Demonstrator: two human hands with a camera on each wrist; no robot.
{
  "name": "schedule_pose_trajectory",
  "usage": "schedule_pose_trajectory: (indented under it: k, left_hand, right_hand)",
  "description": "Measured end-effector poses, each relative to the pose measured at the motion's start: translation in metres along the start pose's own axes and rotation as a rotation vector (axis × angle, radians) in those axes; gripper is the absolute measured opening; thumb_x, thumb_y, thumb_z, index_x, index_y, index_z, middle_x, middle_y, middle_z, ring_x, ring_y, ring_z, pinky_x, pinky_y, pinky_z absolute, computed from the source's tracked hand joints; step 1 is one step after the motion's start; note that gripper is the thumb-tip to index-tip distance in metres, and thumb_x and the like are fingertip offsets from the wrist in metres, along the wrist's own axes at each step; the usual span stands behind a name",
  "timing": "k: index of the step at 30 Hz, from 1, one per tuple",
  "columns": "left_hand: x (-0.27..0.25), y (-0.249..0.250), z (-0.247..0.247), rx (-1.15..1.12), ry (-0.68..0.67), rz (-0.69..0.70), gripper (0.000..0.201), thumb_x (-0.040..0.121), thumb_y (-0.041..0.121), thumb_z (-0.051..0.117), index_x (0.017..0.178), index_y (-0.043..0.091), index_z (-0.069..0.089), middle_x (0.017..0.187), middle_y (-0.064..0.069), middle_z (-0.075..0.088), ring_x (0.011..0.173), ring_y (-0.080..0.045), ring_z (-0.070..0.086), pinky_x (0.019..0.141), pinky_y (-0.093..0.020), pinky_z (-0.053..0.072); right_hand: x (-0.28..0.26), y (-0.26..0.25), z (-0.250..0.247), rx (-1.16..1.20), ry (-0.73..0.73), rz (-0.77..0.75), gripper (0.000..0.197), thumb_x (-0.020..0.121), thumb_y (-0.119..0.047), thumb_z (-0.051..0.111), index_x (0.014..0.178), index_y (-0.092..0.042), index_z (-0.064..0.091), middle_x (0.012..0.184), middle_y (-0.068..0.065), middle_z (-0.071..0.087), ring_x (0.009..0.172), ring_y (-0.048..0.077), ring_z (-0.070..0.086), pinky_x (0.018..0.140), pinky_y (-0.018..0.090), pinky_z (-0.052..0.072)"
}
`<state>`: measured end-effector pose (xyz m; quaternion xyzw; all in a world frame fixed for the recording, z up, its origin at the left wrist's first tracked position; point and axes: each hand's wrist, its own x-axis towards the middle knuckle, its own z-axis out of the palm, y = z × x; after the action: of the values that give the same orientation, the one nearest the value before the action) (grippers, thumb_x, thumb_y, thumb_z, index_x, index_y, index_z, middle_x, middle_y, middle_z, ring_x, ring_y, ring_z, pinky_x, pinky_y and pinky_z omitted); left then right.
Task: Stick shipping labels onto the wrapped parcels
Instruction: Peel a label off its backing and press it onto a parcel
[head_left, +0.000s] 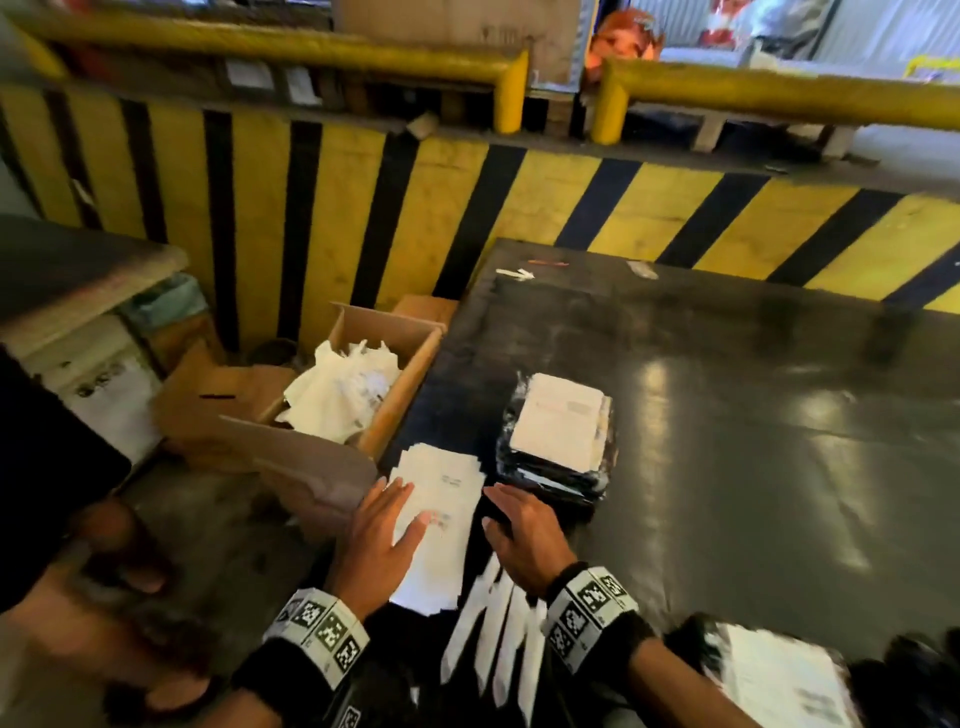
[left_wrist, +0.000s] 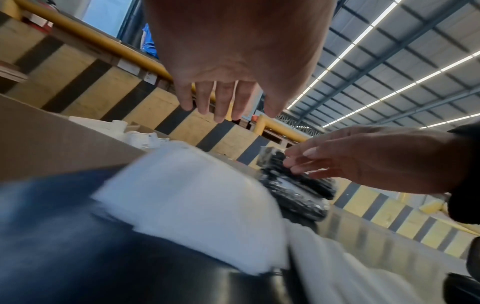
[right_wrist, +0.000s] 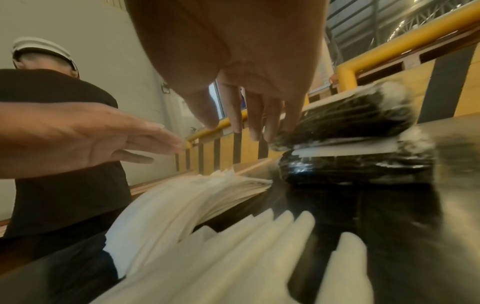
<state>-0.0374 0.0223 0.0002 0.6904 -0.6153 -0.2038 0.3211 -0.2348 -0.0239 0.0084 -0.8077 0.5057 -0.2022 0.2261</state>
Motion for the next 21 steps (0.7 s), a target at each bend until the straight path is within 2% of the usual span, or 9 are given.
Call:
schedule_pose_trajectory:
  k: [3,7,11,15,18,21]
  left_hand:
    - [0.013,-0.02,-0.007,0.042,-0.064,-0.044,0.088,0.07,0.066,0.022,0.128,0.008,0.054,0.139,-0.011,0.049,0.133,-0.025,0.039,0.11,-0.031,0.023]
    - [0.02,-0.037,-0.003,0.056,-0.123,-0.039,0.085,0.071,0.062,0.024,0.121,0.004,0.06,0.129,-0.014,0.058,0.126,-0.026,0.049,0.107,-0.035,0.033]
    - [0.025,-0.04,-0.001,0.025,-0.109,-0.049,0.065,0.079,0.051,0.039,0.12,0.006,0.062,0.124,-0.011,0.062,0.118,-0.024,0.055,0.103,-0.033,0.04]
    - [0.027,-0.037,0.0,-0.067,-0.058,-0.046,0.05,0.081,0.039,0.05,0.115,0.005,0.064,0.116,-0.012,0.066,0.107,-0.026,0.061,0.095,-0.034,0.048]
    - [0.035,-0.036,0.001,-0.122,0.005,-0.075,0.033,0.086,0.013,0.062,0.117,0.004,0.062,0.12,-0.012,0.063,0.11,-0.027,0.058,0.097,-0.036,0.045]
    - [0.045,-0.035,0.001,-0.149,0.03,-0.086,0.032,0.086,0.007,0.061,0.118,0.003,0.061,0.119,-0.013,0.064,0.109,-0.027,0.058,0.096,-0.033,0.044]
  right_hand:
    - [0.016,-0.013,0.016,-0.018,-0.135,0.072,0.055,0.086,-0.039,0.038,0.13,-0.009,0.052,0.134,0.013,0.054,0.121,0.029,0.052,0.103,0.032,0.038]
    - [0.025,-0.021,0.03,0.029,-0.22,0.185,0.043,0.093,-0.024,0.046,0.133,-0.011,0.048,0.138,0.009,0.05,0.126,0.025,0.047,0.107,0.032,0.036]
    - [0.025,-0.024,0.037,0.036,-0.136,0.176,0.047,0.086,-0.034,0.04,0.125,-0.014,0.057,0.125,0.009,0.061,0.118,0.027,0.052,0.102,0.036,0.041]
    - [0.027,-0.025,0.038,-0.043,-0.08,0.143,0.041,0.091,-0.028,0.046,0.129,-0.019,0.054,0.128,0.006,0.059,0.12,0.024,0.051,0.103,0.031,0.039]
    - [0.029,-0.027,0.034,-0.016,-0.037,0.146,0.036,0.089,-0.024,0.049,0.124,-0.018,0.059,0.118,0.008,0.066,0.111,0.027,0.057,0.095,0.031,0.043]
    - [0.029,-0.031,0.031,-0.013,0.0,0.144,0.035,0.088,-0.023,0.05,0.121,-0.018,0.061,0.109,0.009,0.069,0.103,0.028,0.061,0.089,0.031,0.044]
